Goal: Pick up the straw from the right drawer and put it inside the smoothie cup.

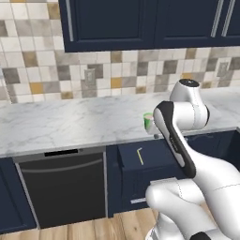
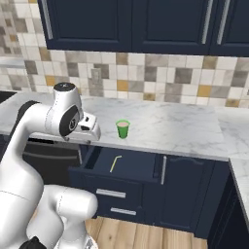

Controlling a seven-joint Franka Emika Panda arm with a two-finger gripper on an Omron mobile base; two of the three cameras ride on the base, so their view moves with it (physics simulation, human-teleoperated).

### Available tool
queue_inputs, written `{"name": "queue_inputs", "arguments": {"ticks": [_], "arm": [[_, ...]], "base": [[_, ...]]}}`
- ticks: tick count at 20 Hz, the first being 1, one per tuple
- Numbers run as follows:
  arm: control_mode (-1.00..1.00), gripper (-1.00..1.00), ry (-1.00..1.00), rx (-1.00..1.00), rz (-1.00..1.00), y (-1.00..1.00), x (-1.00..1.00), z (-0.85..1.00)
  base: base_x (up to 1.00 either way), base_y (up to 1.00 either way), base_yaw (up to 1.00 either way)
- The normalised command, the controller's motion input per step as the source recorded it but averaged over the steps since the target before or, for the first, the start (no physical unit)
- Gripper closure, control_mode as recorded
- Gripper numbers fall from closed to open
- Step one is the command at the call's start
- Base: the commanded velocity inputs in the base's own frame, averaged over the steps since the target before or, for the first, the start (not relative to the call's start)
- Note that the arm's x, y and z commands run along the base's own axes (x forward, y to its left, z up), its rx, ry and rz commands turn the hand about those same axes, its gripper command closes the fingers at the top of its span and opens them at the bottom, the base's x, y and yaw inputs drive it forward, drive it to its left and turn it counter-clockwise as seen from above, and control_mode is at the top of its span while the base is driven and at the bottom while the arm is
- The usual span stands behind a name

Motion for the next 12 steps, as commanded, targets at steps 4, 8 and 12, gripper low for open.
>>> {"name": "queue_inputs", "arguments": {"ticks": [4, 8, 12], "arm": [[1.00, -1.00, 0.00, 0.00, 0.00, 0.00, 0.00, 0.00], [1.00, -1.00, 0.00, 0.00, 0.00, 0.00, 0.00, 0.00], [1.00, -1.00, 0.00, 0.00, 0.00, 0.00, 0.00, 0.00]], "base": [[-0.13, -0.39, 0.00], [-0.20, -0.20, 0.00], [-0.05, -0.02, 0.00]]}}
